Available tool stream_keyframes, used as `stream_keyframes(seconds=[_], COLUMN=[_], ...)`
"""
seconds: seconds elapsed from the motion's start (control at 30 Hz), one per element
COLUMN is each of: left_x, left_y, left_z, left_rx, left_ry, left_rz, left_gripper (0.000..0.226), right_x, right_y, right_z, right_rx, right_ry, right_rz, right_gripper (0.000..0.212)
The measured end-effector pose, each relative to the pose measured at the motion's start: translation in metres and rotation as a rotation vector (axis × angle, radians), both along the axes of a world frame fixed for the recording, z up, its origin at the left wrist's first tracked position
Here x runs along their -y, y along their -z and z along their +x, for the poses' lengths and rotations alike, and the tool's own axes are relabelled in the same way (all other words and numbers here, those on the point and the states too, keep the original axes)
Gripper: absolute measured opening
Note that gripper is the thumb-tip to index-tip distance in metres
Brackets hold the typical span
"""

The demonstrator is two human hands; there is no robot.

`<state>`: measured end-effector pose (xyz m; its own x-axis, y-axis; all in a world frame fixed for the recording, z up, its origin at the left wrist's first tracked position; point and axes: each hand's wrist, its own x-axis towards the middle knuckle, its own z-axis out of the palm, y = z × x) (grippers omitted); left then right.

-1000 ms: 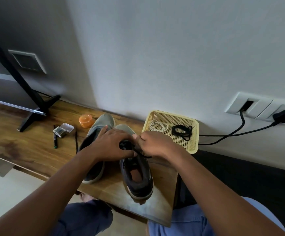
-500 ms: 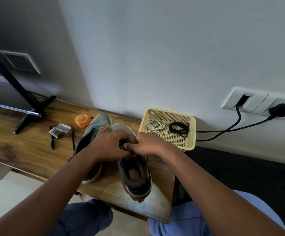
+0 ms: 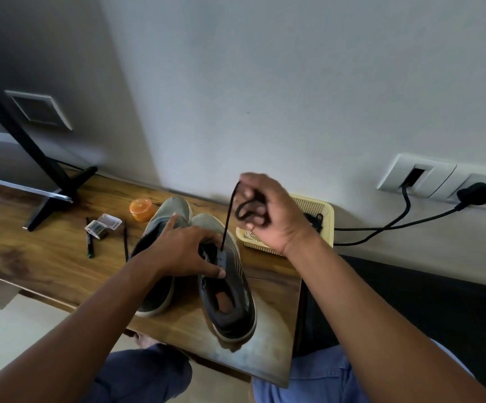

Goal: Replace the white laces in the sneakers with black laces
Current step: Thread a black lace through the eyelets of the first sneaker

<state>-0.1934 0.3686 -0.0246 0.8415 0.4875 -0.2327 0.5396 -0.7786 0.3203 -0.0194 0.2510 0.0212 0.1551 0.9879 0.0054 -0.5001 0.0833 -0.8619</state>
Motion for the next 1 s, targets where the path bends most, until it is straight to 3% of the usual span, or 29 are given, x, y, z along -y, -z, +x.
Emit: stream_keyframes(seconds=[0.07,0.13,0.43,0.6,0.73,0.8,0.87,0.9,1.0], left_x=[-0.001,-0.002,-0.001,0.002,0.006,0.007,0.009,0.011,0.016], left_y=[0.001,0.001,-0.002,-0.008,-0.014,-0.014,-0.018,-0.022,-0.034], left_z=[-0.001,-0.002,0.000,-0.001,-0.010,-0.016,-0.023,-0.028,-0.042], left_rx=[-0.008,-0.020,-0.061,-0.041,0.029,0.054,0.094,0.110,0.176], left_ry=[0.009,0.014,0.016,-0.001,-0.015,-0.023,-0.031,-0.054,-0.149], left_rz=[0.001,0.001,0.007,-0.039,-0.018,0.019,0.018,-0.027,-0.197], left_gripper=[0.068,0.068,0.068,0.067,0.090,0.097,0.094,0.088,0.055], right_x=[0.004,0.007,0.014,0.013,0.007,0.006,0.008,0.009,0.010], right_y=[-0.011,-0.015,-0.028,-0.032,-0.034,-0.027,-0.018,-0.013,-0.006], right_z=[0.010,0.016,0.027,0.026,0.026,0.027,0.026,0.024,0.019], right_rx=[-0.251,-0.325,-0.453,-0.350,0.090,0.585,1.097,1.257,1.343], right_ry=[-0.086,-0.130,-0.138,-0.092,0.073,0.197,0.264,0.250,0.236], right_rz=[0.123,0.189,0.331,0.235,-0.082,-0.293,-0.504,-0.563,-0.542], right_gripper=[0.036,0.033,0.036,0.037,0.042,0.043,0.031,0.023,0.020])
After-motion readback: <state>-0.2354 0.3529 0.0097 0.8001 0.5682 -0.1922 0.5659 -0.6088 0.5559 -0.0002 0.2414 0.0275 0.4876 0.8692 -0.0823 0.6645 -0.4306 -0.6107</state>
